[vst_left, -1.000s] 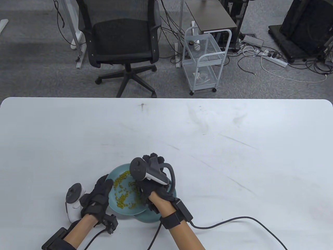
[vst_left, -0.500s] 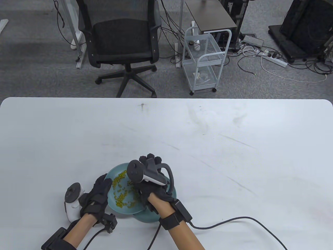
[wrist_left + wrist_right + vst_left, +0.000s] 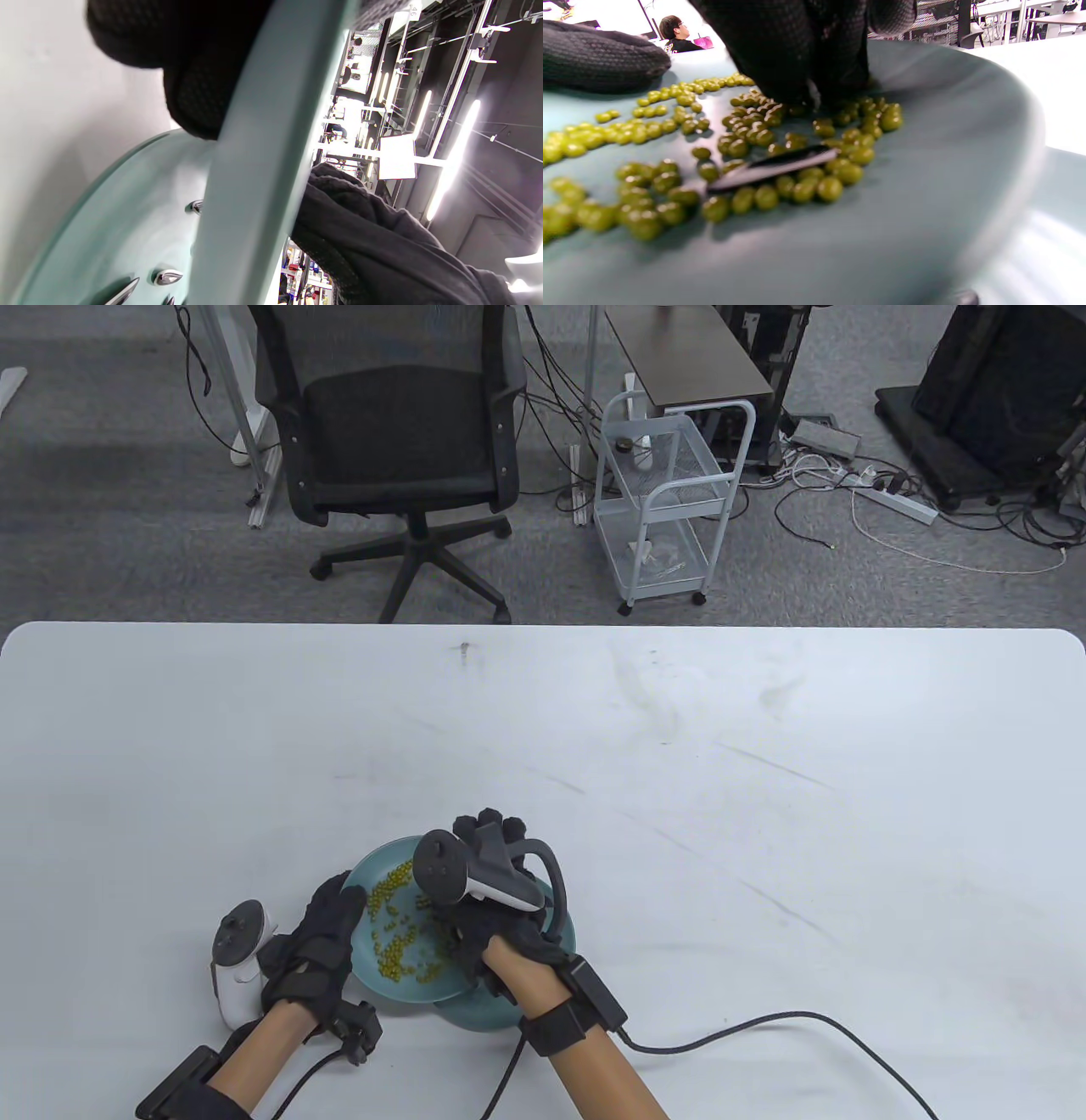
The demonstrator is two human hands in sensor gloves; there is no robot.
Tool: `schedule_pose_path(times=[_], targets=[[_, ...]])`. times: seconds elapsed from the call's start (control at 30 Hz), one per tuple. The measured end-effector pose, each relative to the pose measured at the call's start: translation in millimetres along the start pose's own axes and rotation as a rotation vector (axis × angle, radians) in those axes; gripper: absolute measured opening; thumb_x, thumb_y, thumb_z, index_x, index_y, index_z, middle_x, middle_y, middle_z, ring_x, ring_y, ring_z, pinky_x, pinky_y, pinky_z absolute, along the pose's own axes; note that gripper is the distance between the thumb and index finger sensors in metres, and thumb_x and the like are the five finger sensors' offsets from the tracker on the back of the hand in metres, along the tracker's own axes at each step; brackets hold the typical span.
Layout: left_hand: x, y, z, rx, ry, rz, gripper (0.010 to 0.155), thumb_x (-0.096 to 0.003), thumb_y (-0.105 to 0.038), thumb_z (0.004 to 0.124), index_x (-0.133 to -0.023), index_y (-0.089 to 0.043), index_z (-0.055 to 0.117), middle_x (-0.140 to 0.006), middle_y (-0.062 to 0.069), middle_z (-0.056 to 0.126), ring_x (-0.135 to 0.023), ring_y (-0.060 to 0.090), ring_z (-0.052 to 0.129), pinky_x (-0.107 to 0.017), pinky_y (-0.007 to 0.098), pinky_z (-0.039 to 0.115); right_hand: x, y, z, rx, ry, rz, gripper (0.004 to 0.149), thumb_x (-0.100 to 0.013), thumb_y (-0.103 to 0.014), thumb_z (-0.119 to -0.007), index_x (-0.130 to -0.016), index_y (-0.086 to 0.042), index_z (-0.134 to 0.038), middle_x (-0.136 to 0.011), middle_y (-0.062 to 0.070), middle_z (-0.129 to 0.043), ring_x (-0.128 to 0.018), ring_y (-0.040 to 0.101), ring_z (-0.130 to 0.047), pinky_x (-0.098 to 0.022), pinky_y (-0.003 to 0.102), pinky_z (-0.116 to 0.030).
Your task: Pick sunflower seeds with hand pinch into plate
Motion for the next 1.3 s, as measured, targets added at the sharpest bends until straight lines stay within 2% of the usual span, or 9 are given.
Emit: schedule_pose_path(times=[0.23, 0.53, 0.77, 0.9, 1.0, 1.17, 1.3], targets=[[0, 1, 1, 0.007, 0.012, -0.003, 0.051, -0.0615, -0.043, 0.059, -0.104, -0.02, 0.041, -0.082, 0.013, 0.08, -0.046, 0.027, 0.097, -0.036, 0.038, 0.081, 0, 1, 0, -0.017, -0.008, 0.003, 0.035, -0.049, -0.018, -0.09, -0.073, 0.008, -0.089, -0.108, 0.037, -0.049, -0.095, 0.068, -0.036, -0.063, 0.079, -0.029], [1, 0, 0, 0.032, 0.007, -0.001, 0.051, -0.0617, -0.044, 0.058, -0.104, -0.022, 0.041, -0.082, 0.012, 0.08, -0.047, 0.026, 0.097, -0.036, 0.038, 0.081, 5, 6, 15, -0.105, 0.034, -0.005, 0.035, -0.05, -0.017, -0.09, -0.073, 0.009, -0.089, -0.108, 0.038, -0.048, -0.095, 0.068, -0.035, -0.063, 0.079, -0.028], [1, -2, -10, 0.051, -0.021, -0.001, 0.051, -0.0622, -0.044, 0.057, -0.104, -0.022, 0.039, -0.084, 0.011, 0.079, -0.048, 0.025, 0.097, -0.037, 0.037, 0.081, 19, 8, 42, -0.161, 0.107, 0.009, 0.035, -0.05, -0.017, -0.09, -0.073, 0.01, -0.089, -0.108, 0.038, -0.048, -0.095, 0.068, -0.034, -0.063, 0.08, -0.028], [0, -4, -18, 0.06, -0.043, 0.003, 0.051, -0.0625, -0.045, 0.057, -0.105, -0.023, 0.039, -0.084, 0.011, 0.079, -0.049, 0.025, 0.097, -0.038, 0.037, 0.081, 37, 8, 64, -0.215, 0.164, 0.028, 0.035, -0.05, -0.017, -0.09, -0.073, 0.01, -0.089, -0.108, 0.038, -0.047, -0.095, 0.068, -0.034, -0.063, 0.08, -0.028], [0, -5, -22, 0.07, -0.048, 0.001, 0.051, -0.0629, -0.046, 0.056, -0.105, -0.024, 0.037, -0.086, 0.009, 0.078, -0.05, 0.024, 0.097, -0.039, 0.037, 0.08, 53, 7, 71, -0.217, 0.173, 0.05, 0.035, -0.05, -0.017, -0.09, -0.073, 0.01, -0.089, -0.108, 0.038, -0.047, -0.095, 0.068, -0.034, -0.063, 0.08, -0.028], [-1, -6, -26, 0.083, -0.058, 0.002, 0.051, -0.0631, -0.046, 0.056, -0.105, -0.025, 0.037, -0.086, 0.009, 0.077, -0.051, 0.024, 0.096, -0.039, 0.037, 0.08, 77, 24, 58, -0.152, 0.147, 0.034, 0.035, -0.05, -0.017, -0.09, -0.073, 0.01, -0.089, -0.108, 0.039, -0.047, -0.095, 0.068, -0.034, -0.063, 0.08, -0.028], [-1, -7, -27, 0.092, -0.061, 0.004, 0.051, -0.0631, -0.046, 0.056, -0.105, -0.025, 0.037, -0.086, 0.009, 0.077, -0.051, 0.024, 0.096, -0.04, 0.037, 0.08, 85, 41, 22, -0.107, 0.065, 0.032, 0.035, -0.05, -0.018, -0.09, -0.073, 0.009, -0.088, -0.108, 0.038, -0.046, -0.095, 0.068, -0.034, -0.063, 0.08, -0.028]])
Point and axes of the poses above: the tracker on the back of each hand, its own y axis roughly to the little-finger side, its own x axis roughly from the fingertips to the wrist, z = x × y, the point moved 3 cm from there along -x, roughly from the wrist to the fingertips
